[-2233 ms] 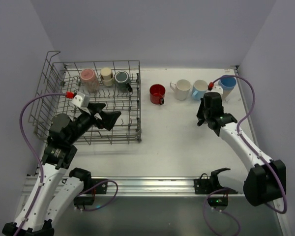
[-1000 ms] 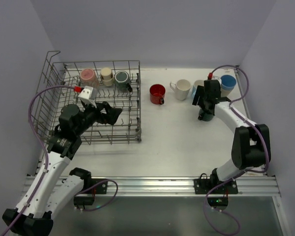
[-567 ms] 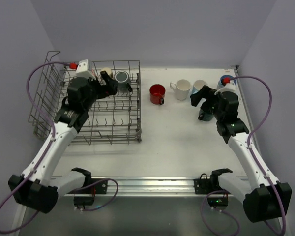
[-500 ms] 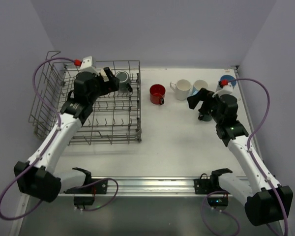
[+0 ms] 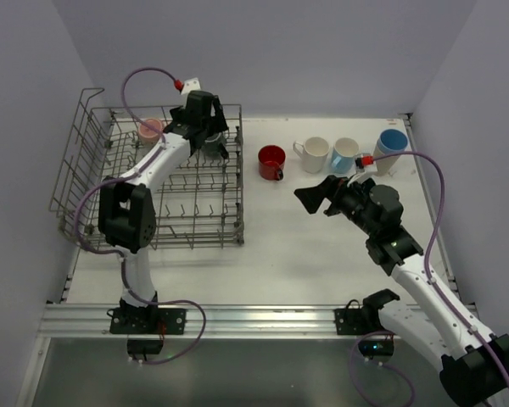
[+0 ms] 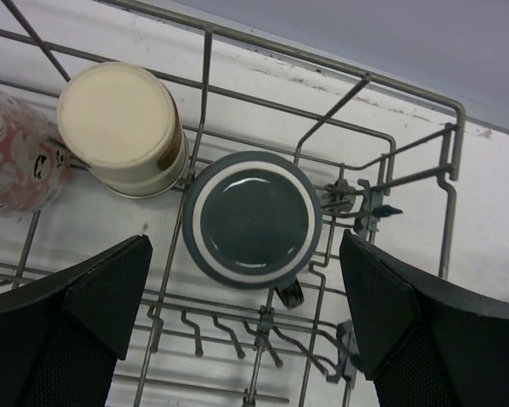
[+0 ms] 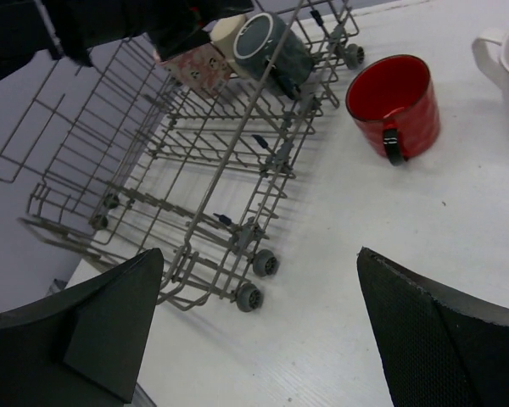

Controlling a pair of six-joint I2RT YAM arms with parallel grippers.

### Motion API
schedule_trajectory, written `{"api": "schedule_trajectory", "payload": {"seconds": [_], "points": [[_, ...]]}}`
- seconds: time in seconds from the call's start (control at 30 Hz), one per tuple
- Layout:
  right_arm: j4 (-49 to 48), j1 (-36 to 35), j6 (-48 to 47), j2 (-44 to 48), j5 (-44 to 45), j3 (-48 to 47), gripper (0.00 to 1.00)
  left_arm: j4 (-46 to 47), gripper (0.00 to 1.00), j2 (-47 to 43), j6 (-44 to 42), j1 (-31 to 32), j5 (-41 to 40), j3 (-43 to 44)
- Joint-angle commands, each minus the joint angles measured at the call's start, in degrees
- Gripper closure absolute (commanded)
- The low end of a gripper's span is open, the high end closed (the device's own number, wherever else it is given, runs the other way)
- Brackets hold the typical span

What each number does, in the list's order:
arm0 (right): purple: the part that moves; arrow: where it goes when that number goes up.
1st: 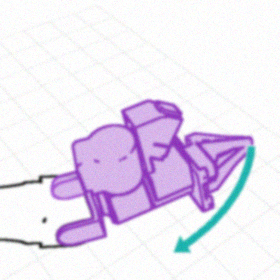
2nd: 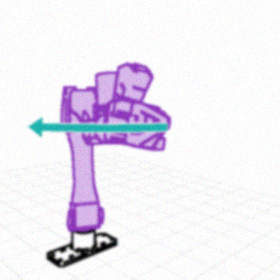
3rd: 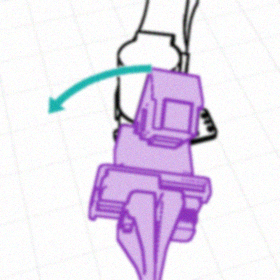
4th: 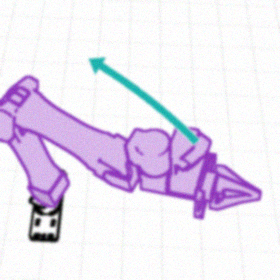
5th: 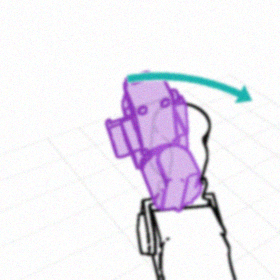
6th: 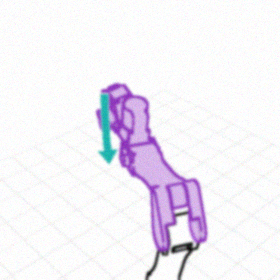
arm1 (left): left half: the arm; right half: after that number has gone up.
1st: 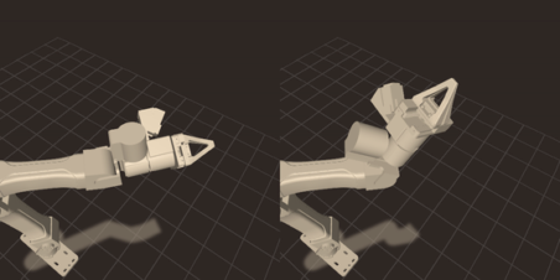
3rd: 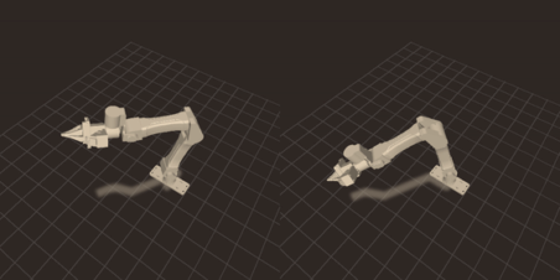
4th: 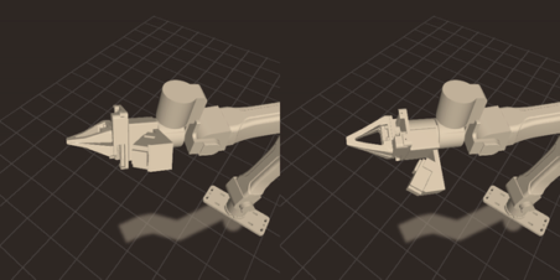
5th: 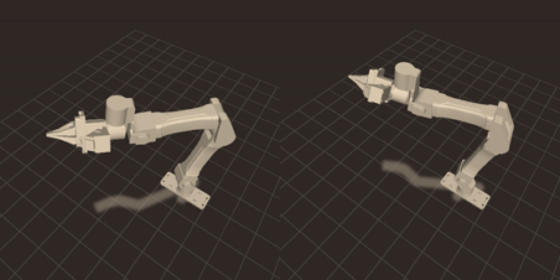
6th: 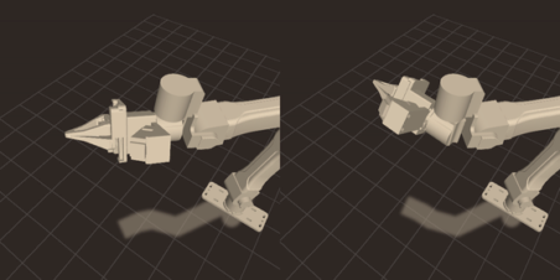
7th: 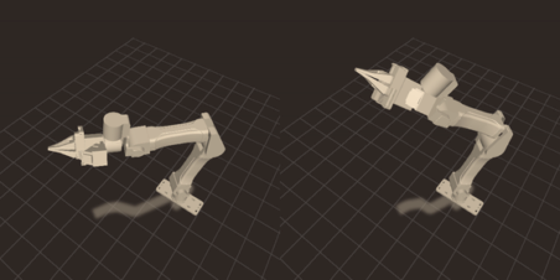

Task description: Unload the cups from the dish rack

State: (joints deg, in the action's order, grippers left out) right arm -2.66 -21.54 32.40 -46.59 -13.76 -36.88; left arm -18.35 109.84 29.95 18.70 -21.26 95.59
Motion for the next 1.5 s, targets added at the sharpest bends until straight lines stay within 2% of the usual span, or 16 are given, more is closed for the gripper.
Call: {"api": "schedule_trajectory", "payload": {"seconds": [0.0,0.27,0.47,0.97,1.03,1.17,1.23,1.27,1.37,1.47], "points": [[-5.2,-1.7,-0.1,-0.3,-2.8,0.5,0.01,-2.8,0.0,4.8,-1.8,0.5,-6.3,6.6],[-5.7,-2.7,-0.1,-0.4,-4.7,0.4,0.01,-1.3,0.0,9.8,-4.6,0.5,-6.8,9.5],[-6.5,-4.9,-0.4,-0.8,-5.2,-0.1,0.01,-1.3,0.0,12.3,-5.1,0.7,-3.3,11.5],[-7.4,-7.3,-0.9,-3.2,-5.7,-0.7,0.01,0.2,0.01,14.8,-5.3,0.7,-2.0,11.4],[-7.5,-7.5,-0.9,-3.3,-5.7,-0.7,0.01,1.5,0.06,13.9,-5.5,0.7,-2.0,10.0],[-7.3,-7.5,-0.5,-3.1,-5.9,-1.1,0.01,4.5,0.25,11.8,-6.1,0.7,-1.9,7.0],[-7.3,-7.4,-0.3,-2.5,-5.7,-1.4,0.01,6.3,0.31,9.8,-6.3,0.6,-0.8,4.9],[-7.1,-7.4,-0.3,-2.4,-5.7,-1.6,0.02,6.8,0.44,9.1,-6.3,0.6,-0.7,4.3],[-6.5,-7.5,0.7,-2.8,-6.2,-2.8,0.01,7.9,0.58,6.0,-6.7,0.6,0.0,2.9],[-8.5,-7.4,4.0,-3.9,-8.4,-3.5,0.01,8.3,0.67,2.1,-7.0,0.6,1.1,1.5]]}}
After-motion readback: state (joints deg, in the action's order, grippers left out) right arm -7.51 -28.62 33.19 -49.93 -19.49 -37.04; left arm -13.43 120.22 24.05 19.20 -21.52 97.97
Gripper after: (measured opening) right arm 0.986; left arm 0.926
